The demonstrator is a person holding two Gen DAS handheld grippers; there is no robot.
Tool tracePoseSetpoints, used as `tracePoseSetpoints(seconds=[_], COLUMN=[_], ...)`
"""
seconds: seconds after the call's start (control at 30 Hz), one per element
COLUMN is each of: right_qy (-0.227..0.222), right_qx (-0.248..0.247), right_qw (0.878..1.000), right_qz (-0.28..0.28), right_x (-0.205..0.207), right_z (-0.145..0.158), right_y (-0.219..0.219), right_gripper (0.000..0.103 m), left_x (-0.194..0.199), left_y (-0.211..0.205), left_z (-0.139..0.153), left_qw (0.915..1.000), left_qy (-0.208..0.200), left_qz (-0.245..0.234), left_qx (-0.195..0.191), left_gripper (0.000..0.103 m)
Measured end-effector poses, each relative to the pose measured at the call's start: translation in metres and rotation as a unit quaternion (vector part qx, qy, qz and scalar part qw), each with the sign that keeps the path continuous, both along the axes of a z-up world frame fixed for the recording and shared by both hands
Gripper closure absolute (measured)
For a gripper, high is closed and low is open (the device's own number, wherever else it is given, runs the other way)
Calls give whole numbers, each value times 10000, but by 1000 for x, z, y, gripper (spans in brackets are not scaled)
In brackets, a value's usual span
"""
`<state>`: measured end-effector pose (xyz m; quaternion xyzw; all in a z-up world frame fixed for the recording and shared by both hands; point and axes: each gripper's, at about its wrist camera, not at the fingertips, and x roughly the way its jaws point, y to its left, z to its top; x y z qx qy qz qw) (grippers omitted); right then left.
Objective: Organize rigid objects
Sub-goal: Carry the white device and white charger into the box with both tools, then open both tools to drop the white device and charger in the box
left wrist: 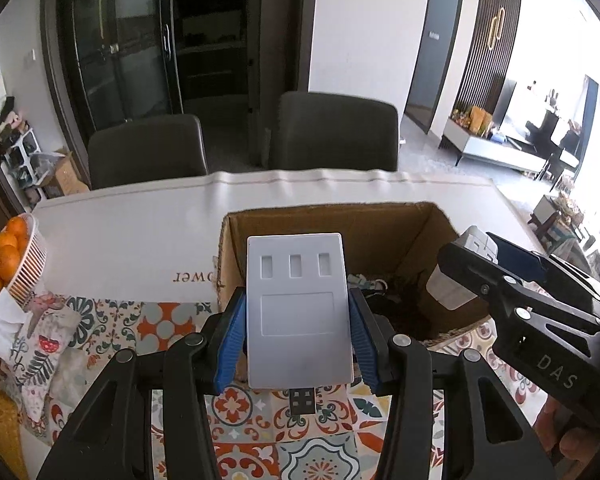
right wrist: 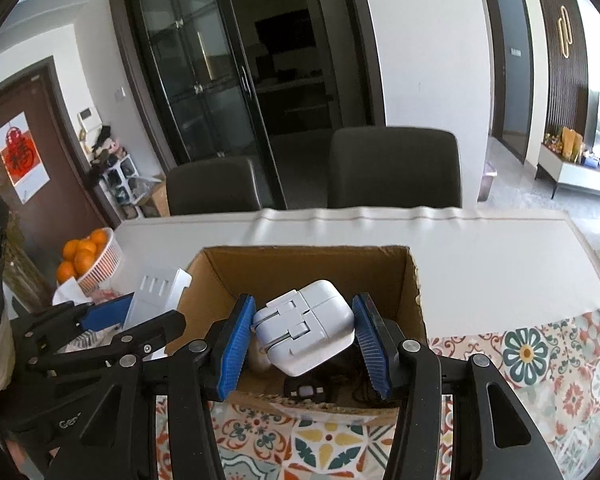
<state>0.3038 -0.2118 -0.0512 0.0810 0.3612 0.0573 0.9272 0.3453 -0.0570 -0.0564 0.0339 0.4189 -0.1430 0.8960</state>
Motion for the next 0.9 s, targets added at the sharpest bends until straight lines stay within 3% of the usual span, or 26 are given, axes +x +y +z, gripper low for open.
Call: tracePoseSetpoints(seconds=[0.37,0.47,0.57,0.67,0.77,0.9], right_qy=[402,474,518,589,627,632], right_qx=[-6,7,-7,-31,-130,-375], right_qw=[9992,9989,9986,9982,9979,9968], right_qz=[-7,13,42,53,-73,-319], right_x=[22,27,32,35,34,25], right_z=[-26,-28,-30,-30,-26,-17], right_y=[-7,-7,-6,-3,-1,1], right_gripper=[52,52,52,51,33,29], left_x=[25,27,24,21,17,8], left_y=[-11,-10,-7,-1,5,13], left_z=[-30,-33,-31,-25,-19,-7], left_qw=[9981,9975,9974,9967,9955,9936], left_qy=[602,660,551,404,255,40], left_qz=[58,135,275,472,644,871], left_qx=[128,194,363,519,649,725], left_gripper=[54,42,35,21,14,10])
